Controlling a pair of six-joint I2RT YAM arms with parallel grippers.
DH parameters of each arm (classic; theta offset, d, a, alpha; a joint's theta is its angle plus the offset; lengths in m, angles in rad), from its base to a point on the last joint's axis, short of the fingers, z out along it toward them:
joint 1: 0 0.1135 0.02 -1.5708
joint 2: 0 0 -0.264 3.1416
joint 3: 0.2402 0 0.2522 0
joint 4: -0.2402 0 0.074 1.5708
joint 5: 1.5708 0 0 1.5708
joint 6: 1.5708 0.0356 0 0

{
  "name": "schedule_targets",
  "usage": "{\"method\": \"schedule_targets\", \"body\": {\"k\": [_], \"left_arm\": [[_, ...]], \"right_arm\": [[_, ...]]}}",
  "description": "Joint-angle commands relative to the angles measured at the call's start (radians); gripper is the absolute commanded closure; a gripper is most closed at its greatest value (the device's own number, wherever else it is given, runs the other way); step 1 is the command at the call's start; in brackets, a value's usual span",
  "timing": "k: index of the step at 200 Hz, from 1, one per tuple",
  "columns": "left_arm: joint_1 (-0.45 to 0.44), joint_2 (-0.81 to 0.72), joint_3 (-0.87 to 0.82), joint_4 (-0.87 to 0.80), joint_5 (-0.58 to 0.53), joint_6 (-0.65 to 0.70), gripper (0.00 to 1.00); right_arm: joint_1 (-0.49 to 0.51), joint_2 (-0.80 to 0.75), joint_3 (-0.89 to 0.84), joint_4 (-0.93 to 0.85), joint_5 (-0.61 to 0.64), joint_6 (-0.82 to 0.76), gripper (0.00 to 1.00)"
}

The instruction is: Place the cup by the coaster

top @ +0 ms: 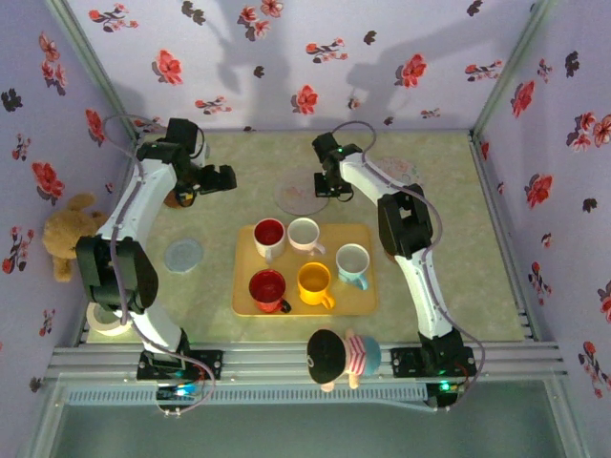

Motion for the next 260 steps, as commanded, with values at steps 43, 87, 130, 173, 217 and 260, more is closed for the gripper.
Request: {"method": "schedule_targets", "body": {"k": [43,87,130,173,217,260], "left_arm": [[0.01,0.021,-0.012,-0.017,0.007,0.014,0.0],[0.01,0.024,-0.011,-0.016,0.009,0.015,0.0],[0.01,0.027,-0.009,-0.015,0.01,0.007,0.0],[0.01,0.015,0.002,-0.034,0.008,0.012,0.0],[0.015,-0.012,0.062,-0.082,-0.004,0.015,0.0],[0.032,-0.043,0.164,-0.187,-0.053,0.031,0.0]], "right_arm": [[-0.039,0.002,0.005,-0.013,0.079,-0.045,1.0],[-0.041,0.003,0.018,-0.021,0.071,-0.063,1.0],[-0.042,0.003,0.016,-0.033,0.071,-0.066,0.89],[-0.042,-0.01,0.038,-0.051,0.025,-0.062,0.61],[-0.042,-0.074,0.048,-0.068,0.013,-0.08,0.4],[-0.042,-0.213,-0.022,-0.054,0.002,-0.109,0.19]]}}
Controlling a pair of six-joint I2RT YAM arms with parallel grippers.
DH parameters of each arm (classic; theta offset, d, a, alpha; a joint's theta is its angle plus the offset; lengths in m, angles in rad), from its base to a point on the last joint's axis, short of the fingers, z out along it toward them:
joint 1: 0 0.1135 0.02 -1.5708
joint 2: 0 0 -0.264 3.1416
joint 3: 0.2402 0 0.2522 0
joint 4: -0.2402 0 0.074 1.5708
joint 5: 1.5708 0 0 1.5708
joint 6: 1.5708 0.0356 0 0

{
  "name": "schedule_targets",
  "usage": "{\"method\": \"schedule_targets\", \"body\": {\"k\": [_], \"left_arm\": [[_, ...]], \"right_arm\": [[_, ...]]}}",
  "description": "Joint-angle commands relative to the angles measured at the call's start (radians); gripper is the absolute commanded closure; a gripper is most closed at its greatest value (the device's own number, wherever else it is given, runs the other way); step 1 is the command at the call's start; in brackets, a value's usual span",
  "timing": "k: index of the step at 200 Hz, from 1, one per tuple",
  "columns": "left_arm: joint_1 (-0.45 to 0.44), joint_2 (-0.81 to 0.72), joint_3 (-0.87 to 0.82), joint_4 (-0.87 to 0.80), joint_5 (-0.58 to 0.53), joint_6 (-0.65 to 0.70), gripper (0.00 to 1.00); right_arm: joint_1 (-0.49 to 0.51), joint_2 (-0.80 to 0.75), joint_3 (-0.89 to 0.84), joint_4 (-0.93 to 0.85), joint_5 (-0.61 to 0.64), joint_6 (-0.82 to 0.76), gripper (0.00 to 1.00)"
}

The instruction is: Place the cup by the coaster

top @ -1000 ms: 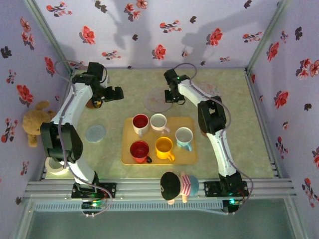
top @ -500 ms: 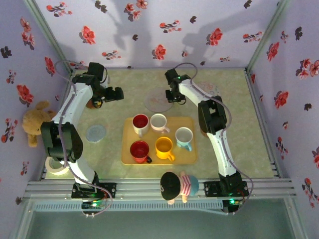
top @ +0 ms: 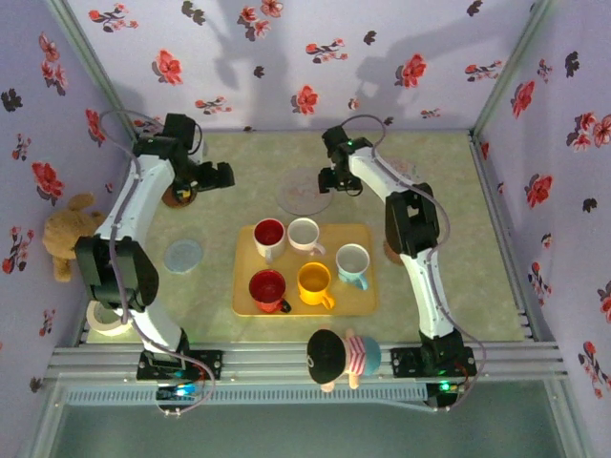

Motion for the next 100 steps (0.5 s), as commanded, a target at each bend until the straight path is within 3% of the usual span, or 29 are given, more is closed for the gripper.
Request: {"method": "schedule_targets", "body": {"k": [1,24,67,100], "left_arm": [[0.024,-0.057,0.075,-0.1,-0.044,0.03,0.0],[0.057,-0.092,0.098,-0.143,-0.056,0.038,0.0],[0.113,-0.141,0.029,-0.174,-0.055,0.009,0.0],[0.142,-0.172,-0.104,-0.148,-0.056,-0.023,0.03]], "right_arm": [[-0.002,-0.161,-0.035,-0.002,-0.006,-0.025,0.19],[-0.002,-0.271,-0.129,0.046,-0.015,-0.049,0.01],[0.013,-0.465,-0.292,0.117,-0.043,-0.088,0.0],[0.055,-0.645,-0.513,0.299,-0.134,-0.099,0.0]]}}
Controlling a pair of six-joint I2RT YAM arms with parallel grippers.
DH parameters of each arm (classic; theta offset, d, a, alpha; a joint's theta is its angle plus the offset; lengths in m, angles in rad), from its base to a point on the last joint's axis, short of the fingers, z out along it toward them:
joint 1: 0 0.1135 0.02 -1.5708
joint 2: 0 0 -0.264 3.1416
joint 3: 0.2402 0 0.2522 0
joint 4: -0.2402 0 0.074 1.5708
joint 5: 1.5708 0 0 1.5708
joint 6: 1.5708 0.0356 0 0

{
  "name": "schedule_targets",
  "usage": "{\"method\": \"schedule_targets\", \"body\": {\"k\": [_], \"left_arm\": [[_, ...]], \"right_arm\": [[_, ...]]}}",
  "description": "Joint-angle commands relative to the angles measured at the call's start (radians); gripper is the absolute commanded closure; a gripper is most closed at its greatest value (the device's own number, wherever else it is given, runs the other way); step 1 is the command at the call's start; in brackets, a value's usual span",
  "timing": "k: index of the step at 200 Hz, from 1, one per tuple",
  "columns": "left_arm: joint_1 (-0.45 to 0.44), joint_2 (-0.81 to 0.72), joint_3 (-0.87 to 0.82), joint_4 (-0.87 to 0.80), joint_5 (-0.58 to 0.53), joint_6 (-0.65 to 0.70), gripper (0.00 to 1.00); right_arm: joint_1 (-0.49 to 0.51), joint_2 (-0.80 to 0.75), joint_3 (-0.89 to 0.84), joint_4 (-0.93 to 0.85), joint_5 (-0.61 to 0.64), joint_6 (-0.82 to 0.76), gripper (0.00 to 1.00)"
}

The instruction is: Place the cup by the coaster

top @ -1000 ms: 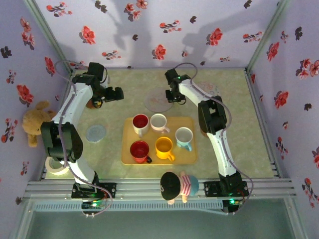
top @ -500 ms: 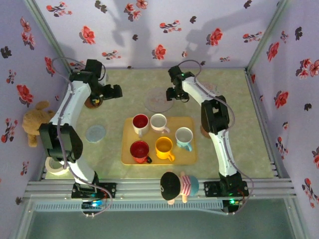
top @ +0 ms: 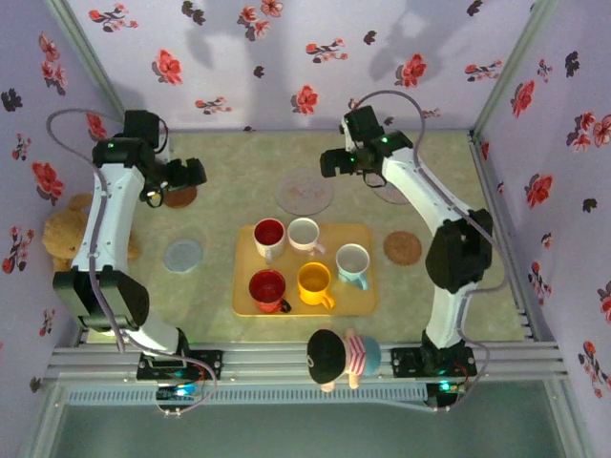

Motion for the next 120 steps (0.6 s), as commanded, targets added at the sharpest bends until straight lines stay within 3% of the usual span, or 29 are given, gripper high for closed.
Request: {"method": "schedule_targets", "body": {"k": [1,73,120], "left_arm": [[0.021,-0.021,-0.094,-0.024,-0.012,-0.028,0.03],[0.043,-0.049,-0.325,0.07,-0.023,-0.089,0.27],[0.054,-0.054,-0.469,0.173,-0.016,-0.136,0.4]], "right_arm": [[0.039,-0.102,-0.128,0.138,-0.084,-0.028,0.0],[0.14,-0.374,-0.546,0.449,-0.186,0.13,0.0],[0.233,-0.428,-0.587,0.421,-0.181,0.097,0.0]]}}
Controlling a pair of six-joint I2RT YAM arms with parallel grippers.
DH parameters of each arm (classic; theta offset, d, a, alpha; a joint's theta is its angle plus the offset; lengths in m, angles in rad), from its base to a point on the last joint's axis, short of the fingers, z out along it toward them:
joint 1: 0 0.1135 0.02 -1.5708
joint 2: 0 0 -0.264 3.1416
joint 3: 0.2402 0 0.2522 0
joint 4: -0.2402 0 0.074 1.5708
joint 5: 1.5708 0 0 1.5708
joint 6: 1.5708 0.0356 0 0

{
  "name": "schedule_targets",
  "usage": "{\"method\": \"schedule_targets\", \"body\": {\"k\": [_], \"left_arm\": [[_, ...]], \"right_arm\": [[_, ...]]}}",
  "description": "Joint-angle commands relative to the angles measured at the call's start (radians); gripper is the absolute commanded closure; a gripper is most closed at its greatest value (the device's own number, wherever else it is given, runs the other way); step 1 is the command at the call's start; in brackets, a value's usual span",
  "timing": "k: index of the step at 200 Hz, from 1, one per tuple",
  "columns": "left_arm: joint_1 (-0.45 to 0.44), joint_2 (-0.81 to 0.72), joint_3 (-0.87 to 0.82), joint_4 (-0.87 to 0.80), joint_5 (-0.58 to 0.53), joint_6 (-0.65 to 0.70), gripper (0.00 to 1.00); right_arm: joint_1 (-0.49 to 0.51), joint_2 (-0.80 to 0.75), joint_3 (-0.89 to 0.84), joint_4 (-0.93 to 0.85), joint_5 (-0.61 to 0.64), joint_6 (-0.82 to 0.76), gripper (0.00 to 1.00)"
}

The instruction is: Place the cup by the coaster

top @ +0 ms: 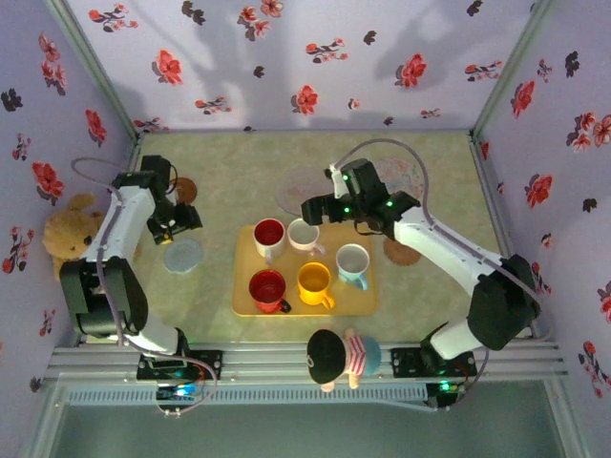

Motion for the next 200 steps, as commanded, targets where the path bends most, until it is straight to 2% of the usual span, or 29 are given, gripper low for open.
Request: {"method": "schedule_targets", "body": {"k": [1,36,66,84,107,141,164,200], "left_arm": [[0.014,-0.022,-0.056,0.062,-0.003,-0.042,0.41],[0.036,0.005,-0.131,0.124,0.002,-0.1,0.47],[0.042,0.045,-0.158,0.196,0.002,-0.126,0.66],[0.044,0.065,-0.17,0.231,0.011,-0.131,0.7],[0.044,0.106,-0.168,0.256,0.009,-0.139,0.83],[0.045,0.155,-0.166,0.278,-0.002,-0.155,0.89],[0.046,0.165,-0.181,0.294,-0.026,-0.173,0.97],[0.051,0.168,-0.195,0.311,-0.085,-0.183,0.97]], "right_arm": [[0.039,-0.039,-0.019,0.045,-0.017,0.001,0.0],[0.076,-0.046,-0.027,0.046,-0.042,-0.008,0.0],[0.109,-0.047,-0.044,0.063,-0.044,-0.008,0.0],[0.126,-0.047,-0.055,0.076,-0.063,-0.014,0.0],[0.146,-0.046,-0.066,0.097,-0.088,-0.031,0.0],[0.161,-0.038,-0.067,0.102,-0.137,-0.063,0.0],[0.173,-0.031,-0.057,0.092,-0.133,-0.073,0.0],[0.179,-0.003,-0.037,0.076,-0.112,-0.081,0.0]]}}
